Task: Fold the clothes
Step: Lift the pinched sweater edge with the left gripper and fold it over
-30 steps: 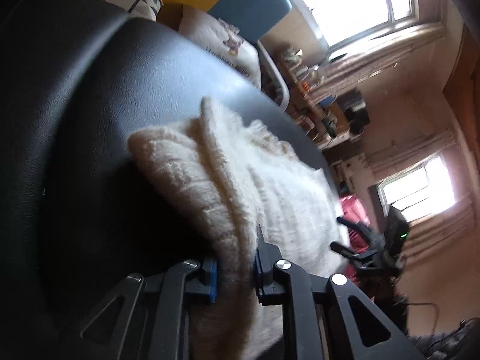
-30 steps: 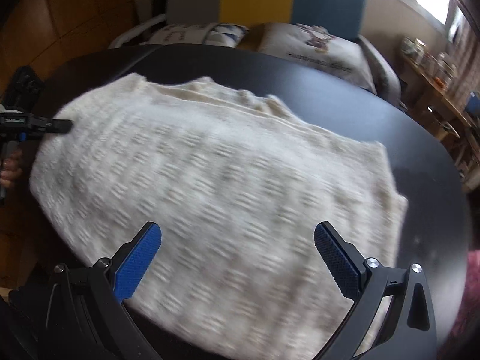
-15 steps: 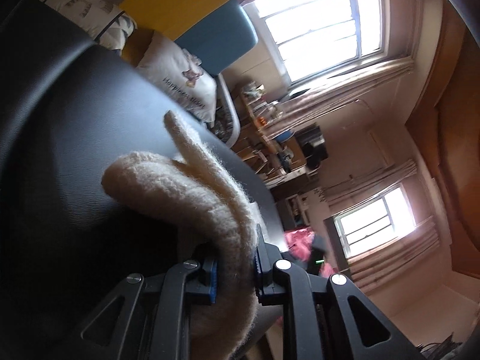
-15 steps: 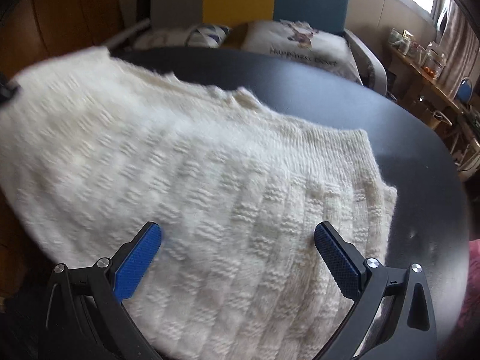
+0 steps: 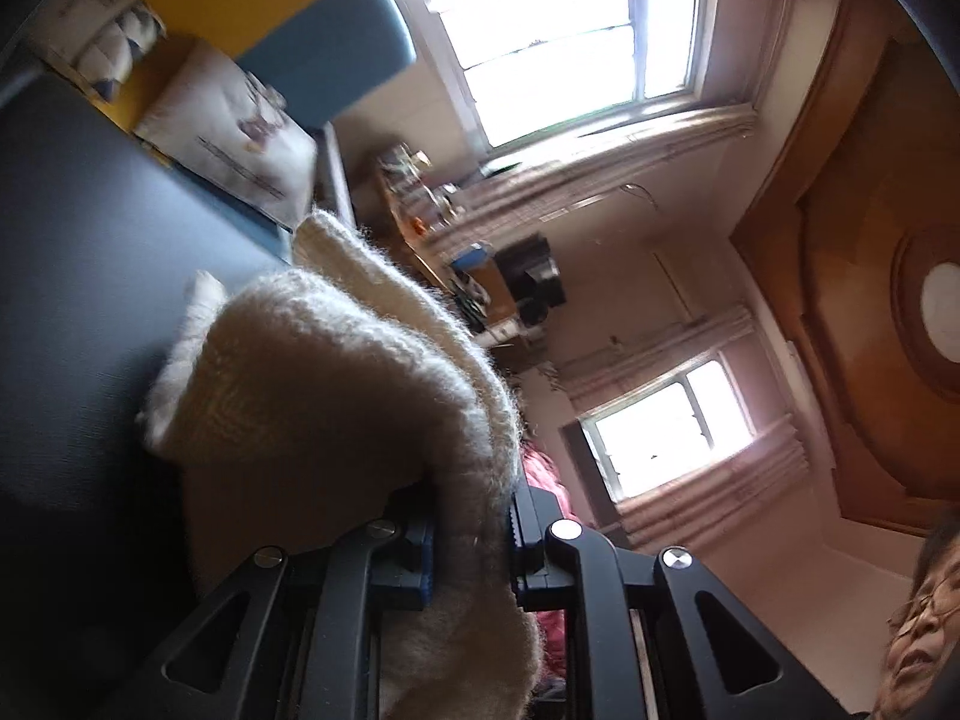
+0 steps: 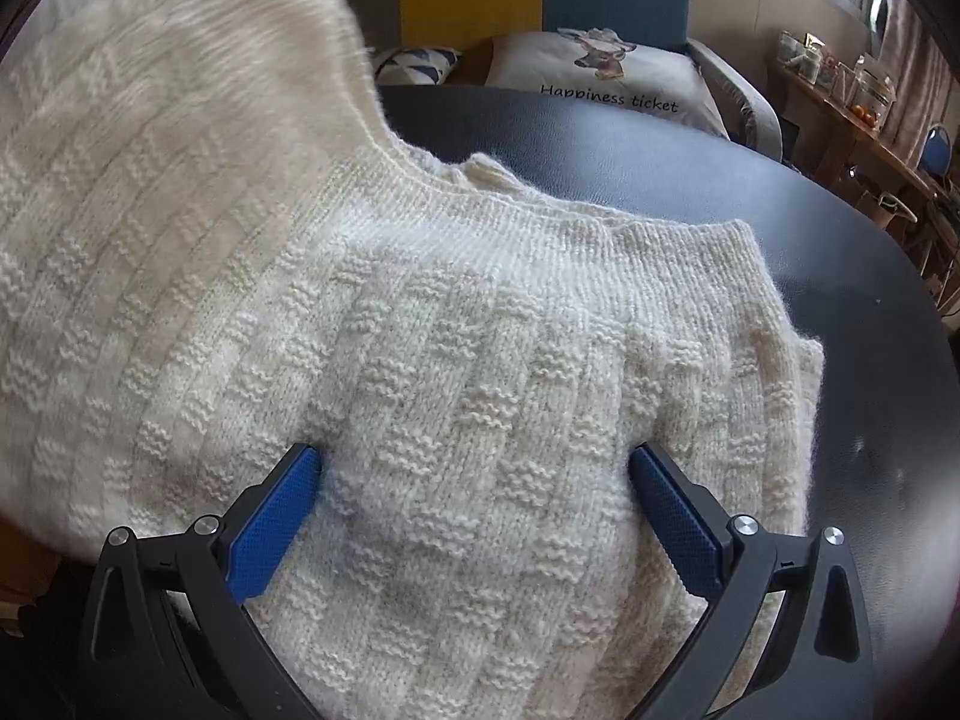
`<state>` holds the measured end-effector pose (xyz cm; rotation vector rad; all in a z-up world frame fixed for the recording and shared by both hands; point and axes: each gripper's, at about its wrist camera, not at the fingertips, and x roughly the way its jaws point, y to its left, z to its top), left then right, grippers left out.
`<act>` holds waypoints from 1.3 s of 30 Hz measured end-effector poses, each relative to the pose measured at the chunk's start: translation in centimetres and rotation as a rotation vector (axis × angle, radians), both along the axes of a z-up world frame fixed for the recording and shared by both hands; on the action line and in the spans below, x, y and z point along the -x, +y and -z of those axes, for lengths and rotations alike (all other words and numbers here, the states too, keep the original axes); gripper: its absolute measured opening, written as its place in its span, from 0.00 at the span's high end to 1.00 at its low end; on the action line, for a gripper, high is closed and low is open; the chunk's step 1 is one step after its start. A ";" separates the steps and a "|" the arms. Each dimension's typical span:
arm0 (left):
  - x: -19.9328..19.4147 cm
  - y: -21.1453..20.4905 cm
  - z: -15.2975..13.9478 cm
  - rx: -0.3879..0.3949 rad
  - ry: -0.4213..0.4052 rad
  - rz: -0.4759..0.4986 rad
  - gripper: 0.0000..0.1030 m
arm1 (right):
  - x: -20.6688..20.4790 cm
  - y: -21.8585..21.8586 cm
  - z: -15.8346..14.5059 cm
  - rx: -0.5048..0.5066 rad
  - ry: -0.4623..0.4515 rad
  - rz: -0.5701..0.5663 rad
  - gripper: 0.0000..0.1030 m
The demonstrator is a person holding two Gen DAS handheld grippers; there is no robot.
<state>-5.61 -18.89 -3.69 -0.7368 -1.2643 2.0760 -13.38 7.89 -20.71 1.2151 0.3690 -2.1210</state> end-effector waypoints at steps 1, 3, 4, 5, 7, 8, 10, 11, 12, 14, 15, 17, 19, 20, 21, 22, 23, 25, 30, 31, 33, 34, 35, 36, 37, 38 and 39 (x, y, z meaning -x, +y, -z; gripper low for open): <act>0.4 0.8 0.0 -0.006 -0.001 0.010 0.84 | 0.0 0.2 0.0 0.012 0.000 -0.001 0.00; 1.4 2.2 0.3 -0.029 -0.011 0.023 0.84 | 0.2 0.6 0.0 0.039 -0.003 -0.002 0.00; 1.9 2.8 0.5 -0.039 -0.017 0.029 0.84 | 0.2 0.8 -0.1 0.058 -0.007 -0.002 0.00; 2.3 3.3 0.8 -0.045 -0.023 0.034 0.84 | 0.2 1.0 -0.2 0.077 -0.012 -0.001 0.00; 3.2 4.3 1.4 -0.058 -0.042 0.039 0.84 | 0.4 1.4 -0.3 0.100 -0.018 -0.003 0.00; 3.5 4.7 1.6 -0.061 -0.053 0.040 0.84 | 0.5 1.5 -0.3 0.099 -0.016 -0.005 0.00; 4.1 5.4 2.0 -0.057 -0.065 0.047 0.84 | 0.4 1.5 -0.3 0.099 -0.014 -0.003 0.00; 4.4 5.9 2.1 -0.052 -0.070 0.053 0.84 | 0.5 1.6 -0.3 0.101 -0.015 -0.003 0.00; 4.8 6.3 2.1 -0.047 -0.074 0.058 0.84 | 0.5 1.5 -0.4 0.102 -0.014 -0.004 0.00; 5.1 6.6 2.5 -0.043 -0.085 0.064 0.84 | 0.3 1.5 -0.4 0.101 -0.011 -0.005 0.00; 5.3 6.8 2.8 -0.043 -0.094 0.069 0.84 | 0.3 1.4 -0.4 0.099 -0.009 -0.004 0.00; 5.4 7.1 3.3 -0.040 -0.115 0.076 0.84 | 0.1 1.3 -0.4 0.085 0.001 -0.009 0.00; 5.4 7.6 3.7 -0.034 -0.131 0.082 0.84 | -0.2 1.0 -0.3 0.061 0.008 -0.019 0.00; 5.5 7.7 4.0 -0.029 -0.137 0.085 0.84 | -0.3 0.8 -0.2 0.047 0.011 -0.025 0.00; 5.7 7.8 4.1 -0.020 -0.141 0.086 0.84 | -0.3 0.8 -0.2 0.040 0.010 -0.032 0.00; 5.8 7.9 4.2 -0.011 -0.142 0.087 0.84 | -0.3 0.7 -0.2 0.033 0.009 -0.038 0.00; 5.9 7.8 4.3 -0.007 -0.147 0.088 0.84 | -0.3 0.7 -0.3 0.026 0.005 -0.045 0.00; 6.0 7.8 4.6 -0.001 -0.160 0.091 0.84 | -0.4 0.9 -0.7 0.011 -0.001 -0.060 0.00; 6.1 8.2 4.5 0.041 -0.173 0.098 0.84 | -0.9 3.5 -3.0 0.020 0.019 -0.052 0.00; 6.2 8.4 4.5 0.051 -0.176 0.101 0.84 | -1.1 4.4 -3.3 0.024 0.018 -0.044 0.00; 6.3 9.0 4.6 0.077 -0.184 0.107 0.84 | -1.5 6.4 -3.8 0.030 0.015 -0.028 0.00; 6.4 9.3 4.7 0.090 -0.190 0.110 0.83 | -1.7 7.2 -3.6 0.015 0.011 -0.018 0.00; 6.5 9.9 5.0 0.109 -0.199 0.116 0.83 | -2.0 8.0 -3.3 0.001 0.007 -0.009 0.00; 6.7 10.6 5.2 0.131 -0.209 0.123 0.83 | -2.1 8.6 -2.8 -0.009 -0.004 0.001 0.00; 6.9 11.3 5.5 0.153 -0.219 0.131 0.83 | -2.0 8.9 -2.2 -0.012 -0.024 0.007 0.00; 7.1 12.0 5.9 0.176 -0.230 0.140 0.83 | -2.1 9.3 -1.4 -0.013 -0.044 0.013 0.00; 7.3 12.6 6.1 0.196 -0.239 0.147 0.83 | -2.0 9.5 -0.8 -0.011 -0.054 0.020 0.00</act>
